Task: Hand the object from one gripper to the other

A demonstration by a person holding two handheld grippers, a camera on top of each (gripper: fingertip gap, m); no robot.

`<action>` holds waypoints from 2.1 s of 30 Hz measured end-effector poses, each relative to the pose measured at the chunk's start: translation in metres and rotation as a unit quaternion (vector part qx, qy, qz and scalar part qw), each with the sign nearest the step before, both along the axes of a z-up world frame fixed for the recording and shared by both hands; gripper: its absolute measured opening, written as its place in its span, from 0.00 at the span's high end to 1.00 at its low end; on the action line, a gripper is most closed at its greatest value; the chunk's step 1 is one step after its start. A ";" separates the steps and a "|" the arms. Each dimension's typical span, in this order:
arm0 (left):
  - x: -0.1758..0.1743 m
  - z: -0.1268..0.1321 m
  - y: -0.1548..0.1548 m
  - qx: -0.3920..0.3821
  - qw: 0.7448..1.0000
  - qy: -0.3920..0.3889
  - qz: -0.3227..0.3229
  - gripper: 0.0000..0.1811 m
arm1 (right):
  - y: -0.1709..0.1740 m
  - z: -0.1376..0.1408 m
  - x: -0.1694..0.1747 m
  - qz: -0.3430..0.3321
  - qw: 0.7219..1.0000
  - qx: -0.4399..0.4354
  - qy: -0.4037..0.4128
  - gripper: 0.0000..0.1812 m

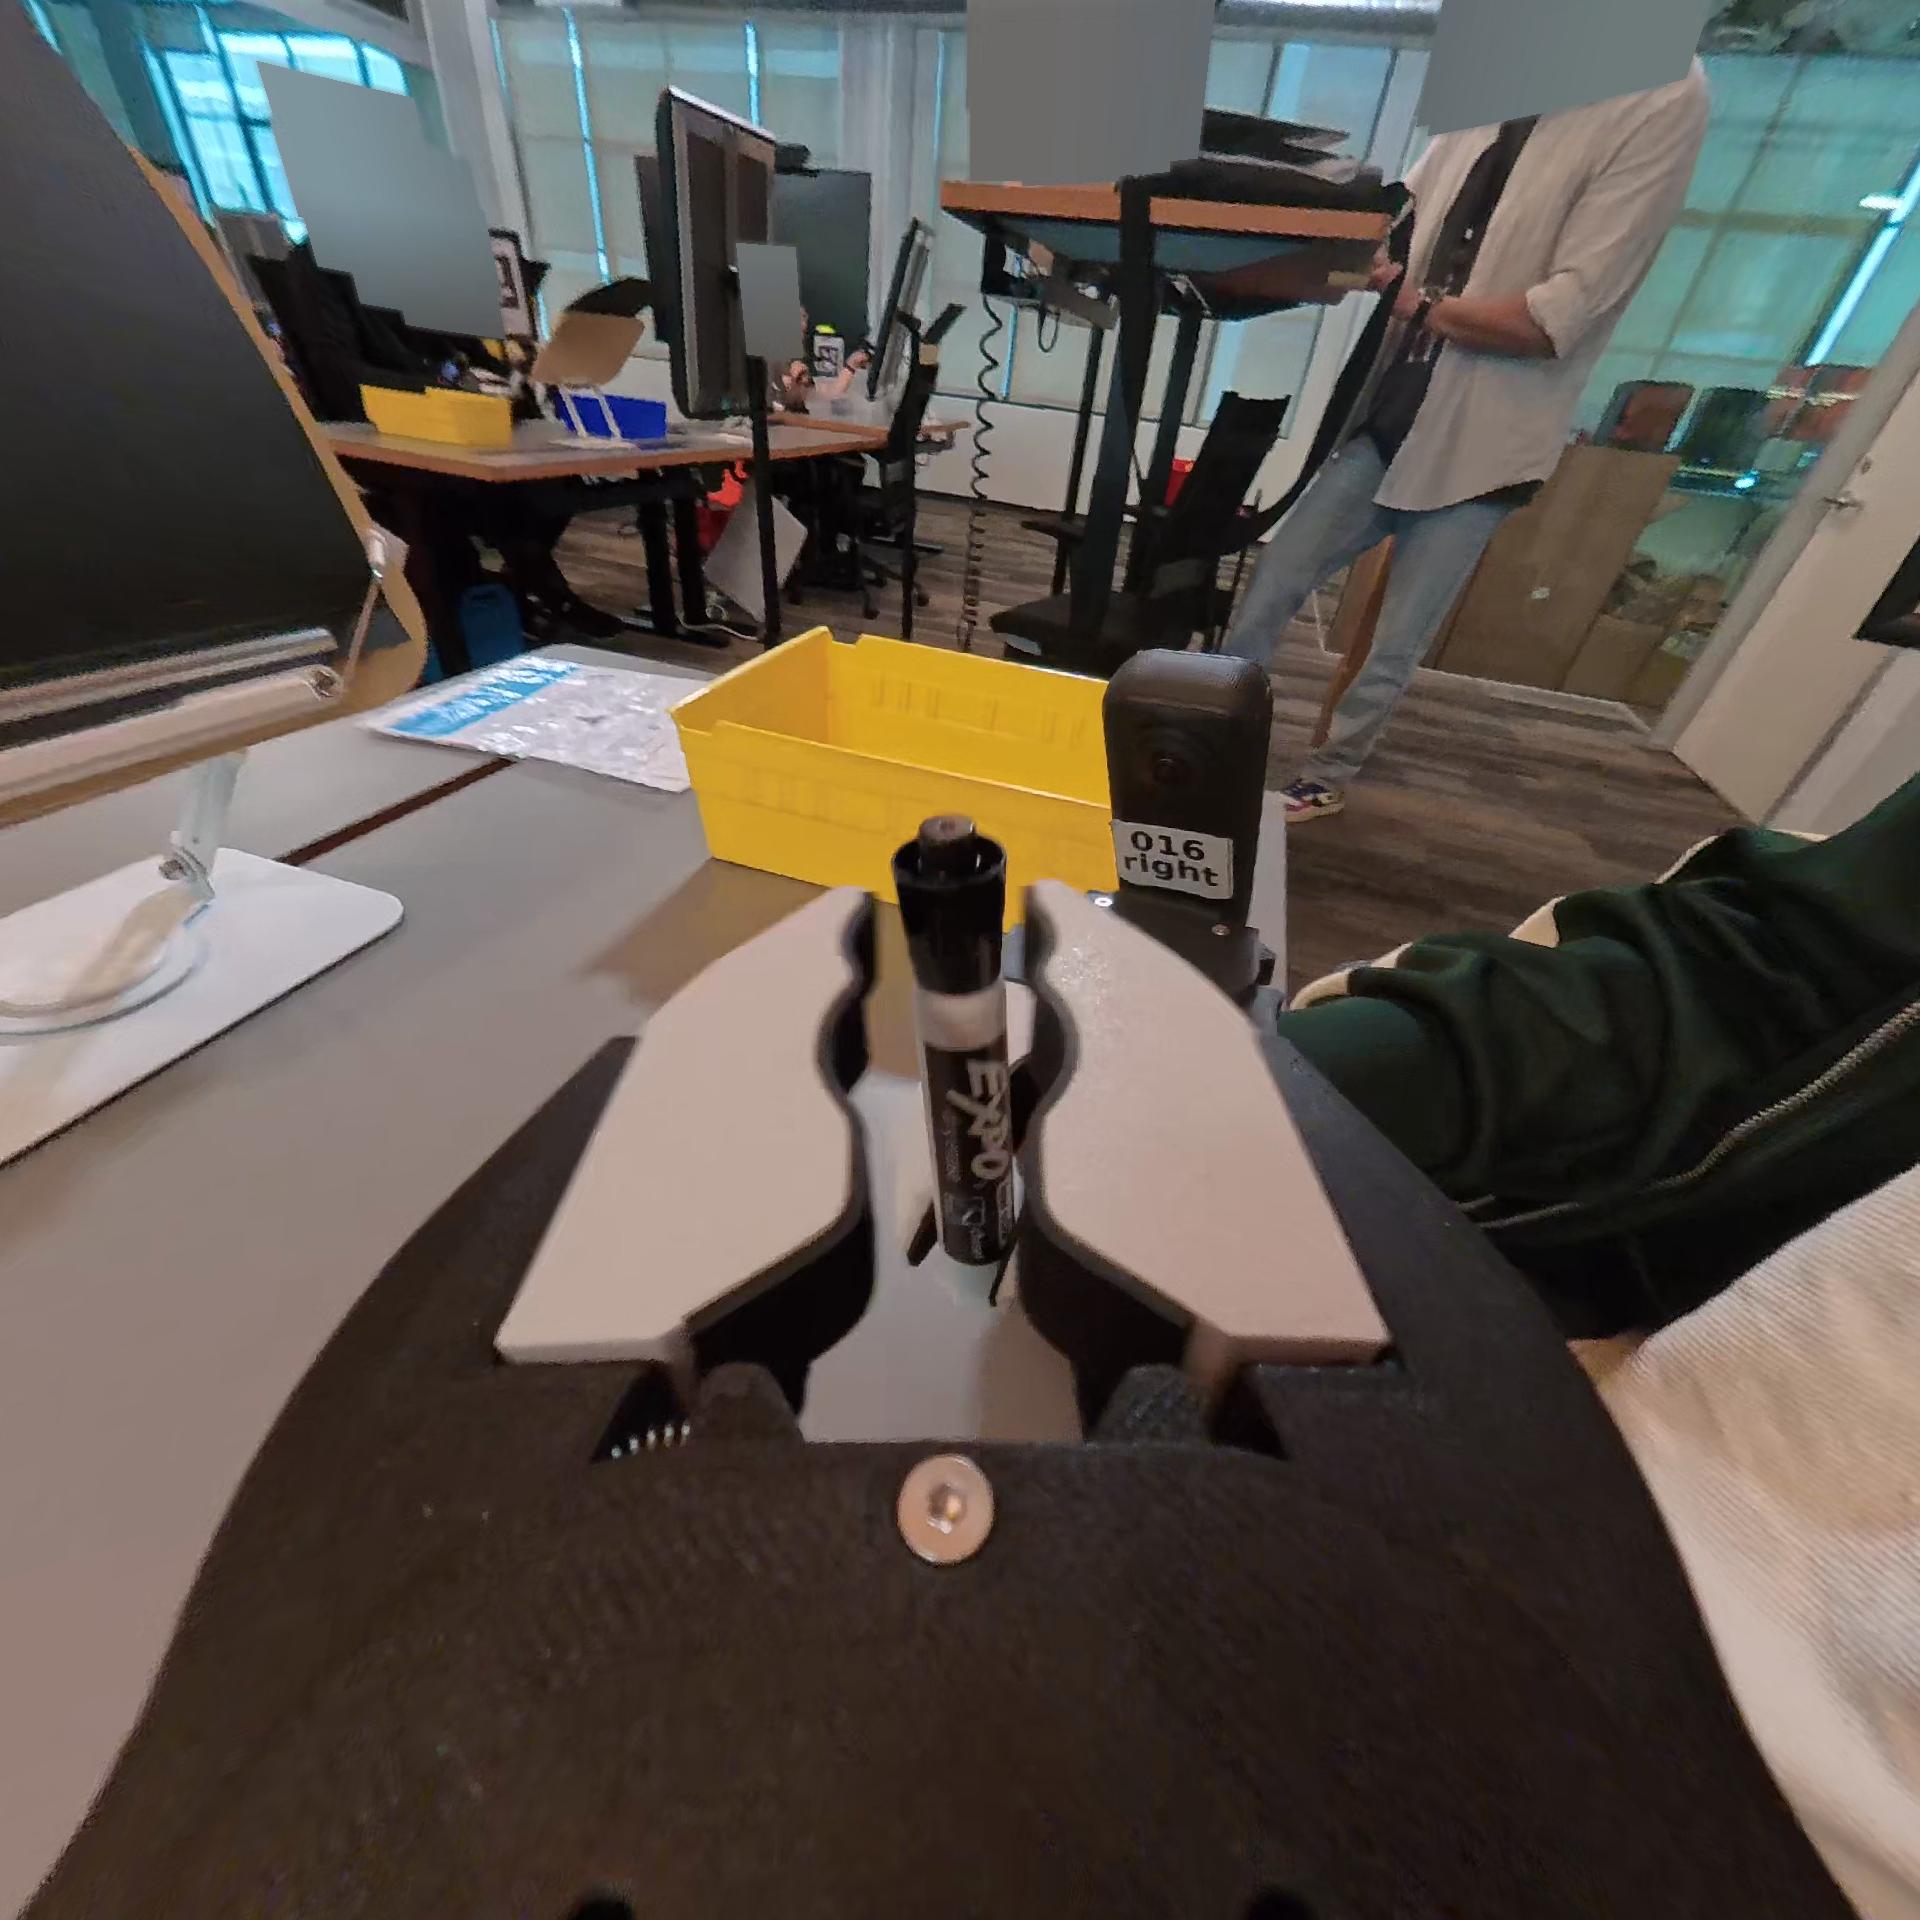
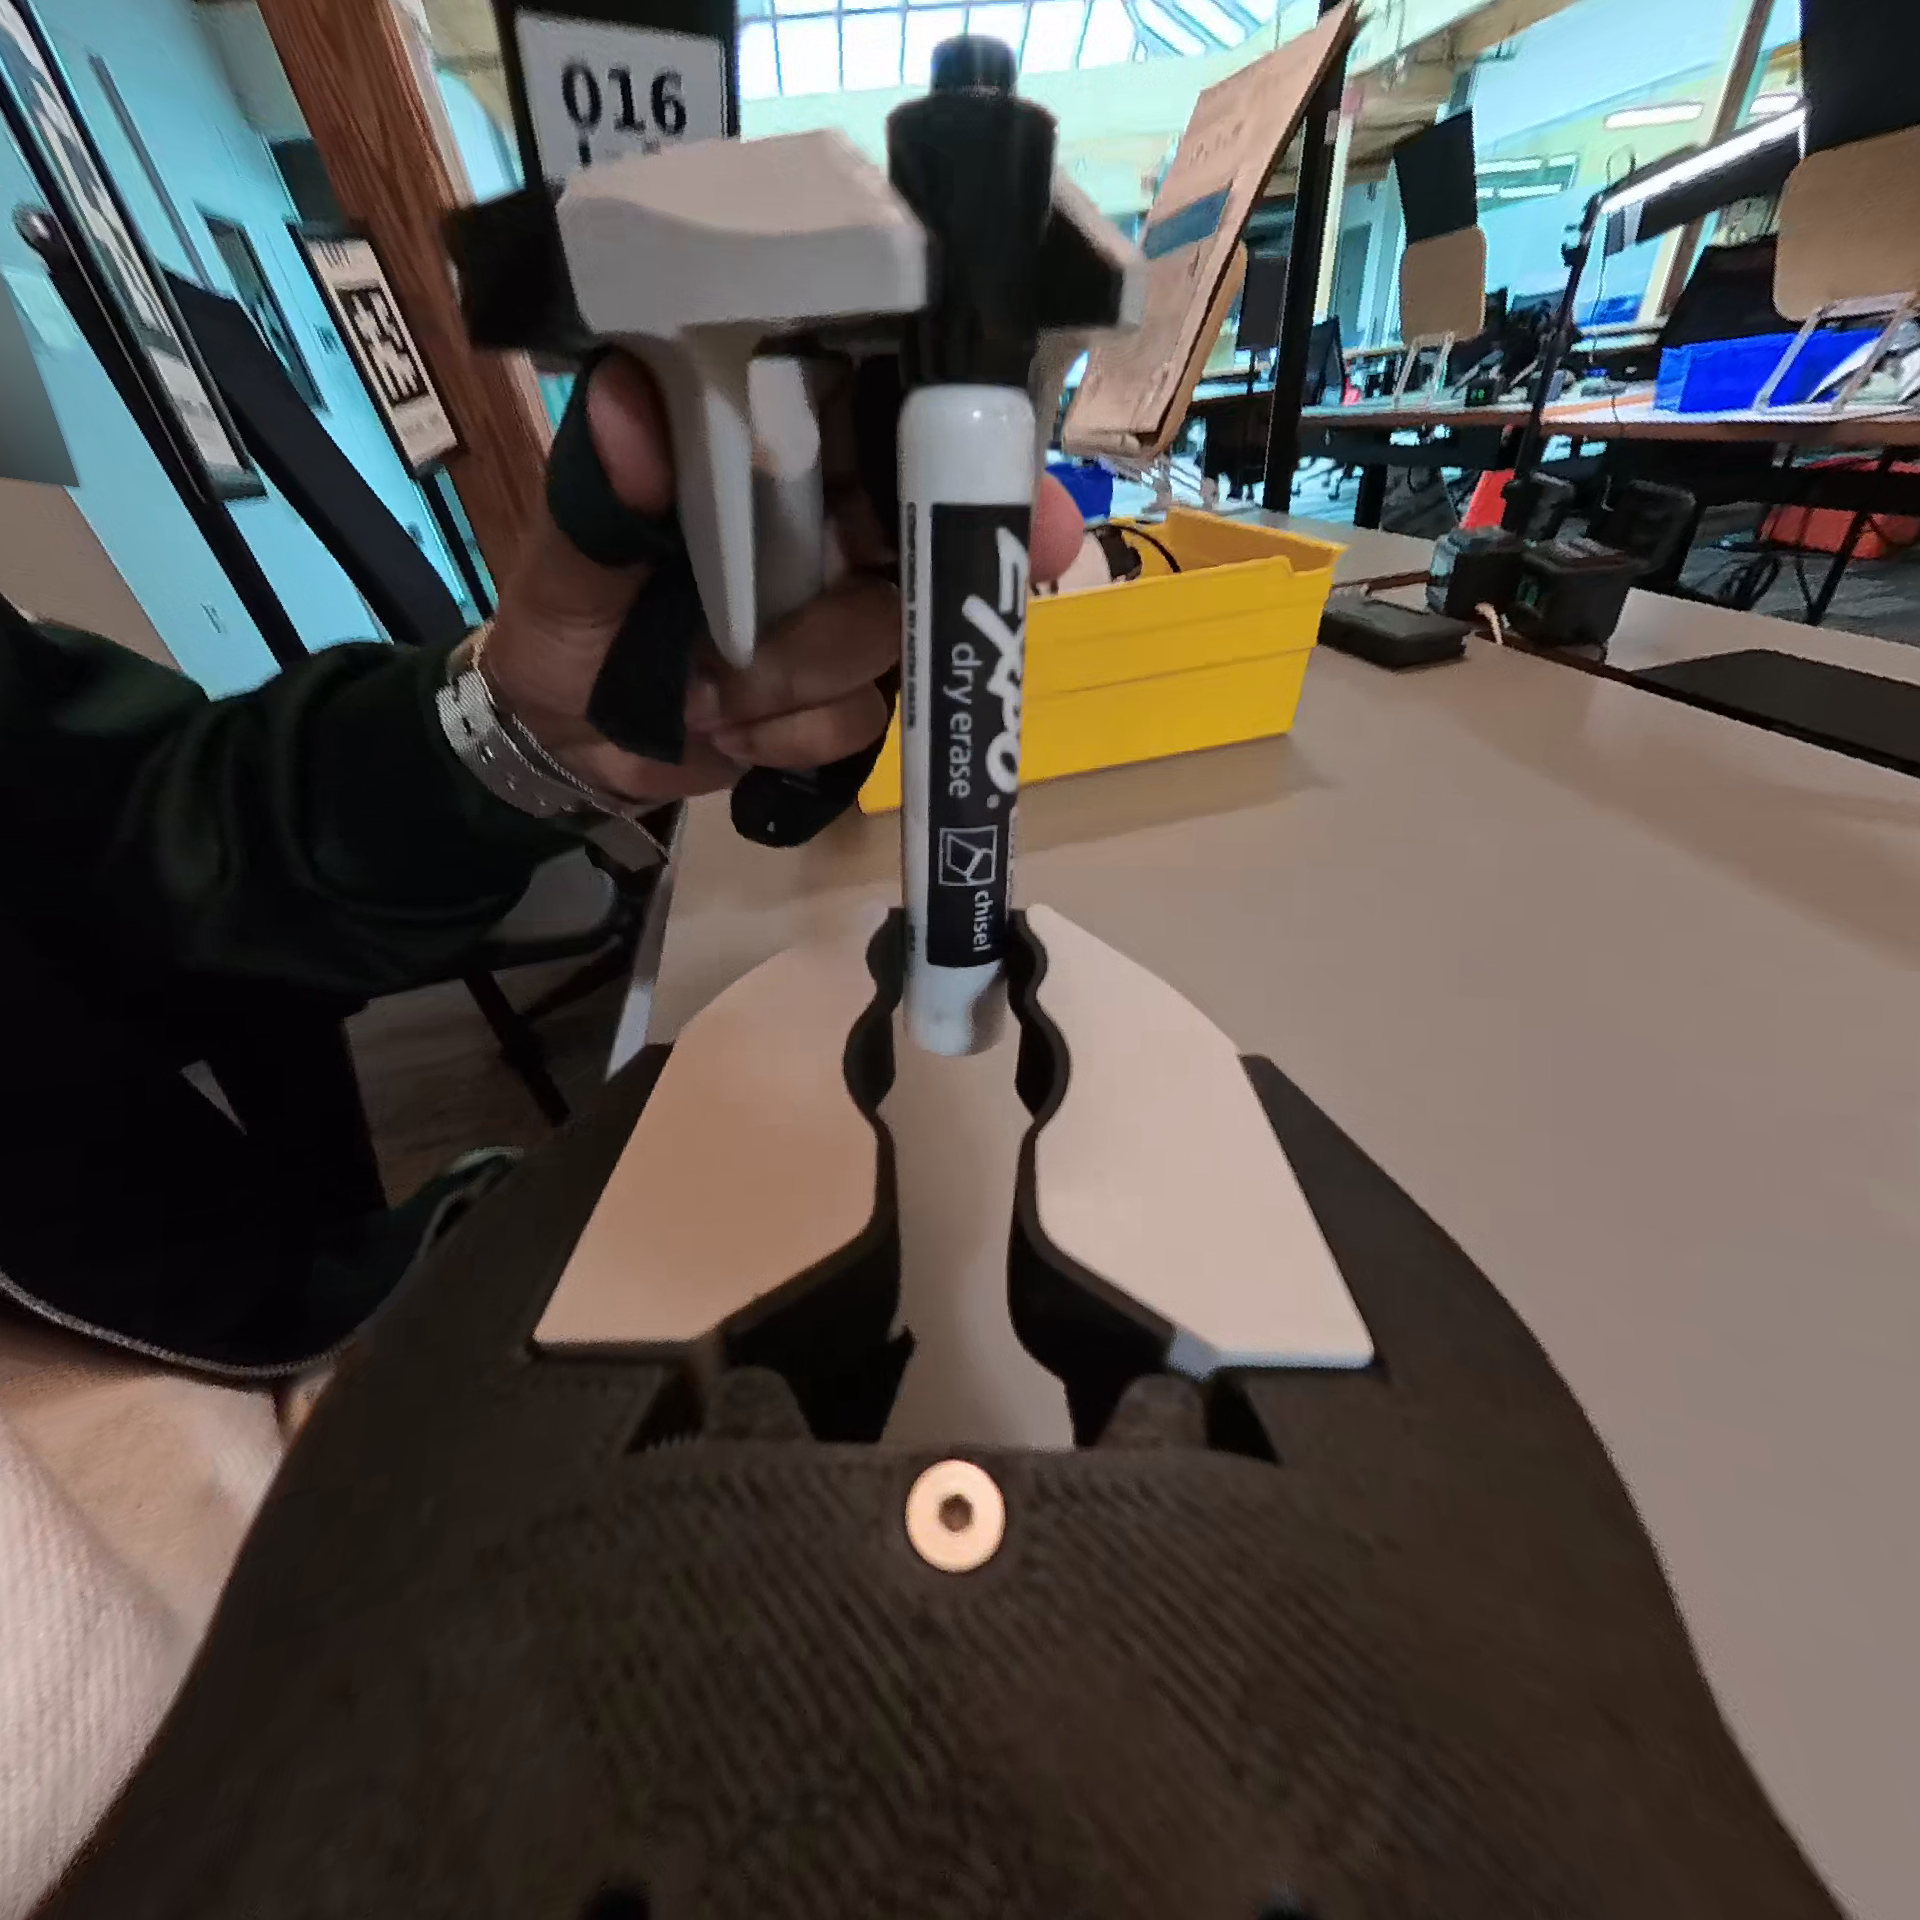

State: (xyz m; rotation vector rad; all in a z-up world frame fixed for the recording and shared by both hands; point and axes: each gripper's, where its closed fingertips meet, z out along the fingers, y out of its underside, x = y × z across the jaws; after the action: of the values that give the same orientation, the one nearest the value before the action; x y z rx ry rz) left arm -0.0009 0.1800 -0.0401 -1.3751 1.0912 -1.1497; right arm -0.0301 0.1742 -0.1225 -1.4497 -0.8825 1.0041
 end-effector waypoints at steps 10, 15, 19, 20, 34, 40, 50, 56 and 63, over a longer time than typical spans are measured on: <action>0.003 -0.017 0.001 -0.029 0.999 -0.027 -0.029 0.76 | 0.013 0.017 0.026 -0.038 0.999 0.013 0.034 0.89; 0.006 -0.035 -0.003 -0.072 0.994 -0.042 -0.067 0.83 | 0.011 0.013 0.023 -0.033 0.999 0.011 0.022 0.89; 0.009 -0.041 -0.008 -0.049 0.995 -0.046 -0.075 0.86 | 0.007 0.010 0.017 -0.024 1.000 0.018 0.007 0.89; 0.009 -0.042 -0.008 -0.046 0.995 -0.052 -0.074 0.88 | 0.006 0.010 0.016 -0.022 1.000 0.018 0.007 0.89; 0.011 -0.045 -0.008 -0.031 0.996 -0.063 -0.062 0.89 | 0.004 0.011 0.015 -0.009 1.000 0.022 0.013 0.89; 0.006 -0.051 0.004 -0.019 0.997 -0.063 -0.037 0.89 | 0.014 0.022 0.041 -0.029 0.999 0.011 0.034 0.87; 0.026 -0.075 -0.018 -0.024 0.995 -0.012 -0.091 0.89 | -0.002 0.054 0.039 -0.034 0.996 0.068 0.044 0.84; 0.030 -0.079 -0.025 -0.028 0.994 -0.004 -0.107 0.89 | -0.007 0.051 0.037 -0.014 0.997 0.062 0.034 0.89; 0.029 -0.082 -0.025 -0.030 0.993 0.003 -0.111 0.89 | -0.006 0.051 0.037 -0.010 0.997 0.055 0.049 0.90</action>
State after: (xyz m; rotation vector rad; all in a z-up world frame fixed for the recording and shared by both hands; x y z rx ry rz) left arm 0.0284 0.1548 -0.1217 -1.3280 1.2454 -1.3489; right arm 0.0071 0.1682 -0.0718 -1.3041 -0.8386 0.9884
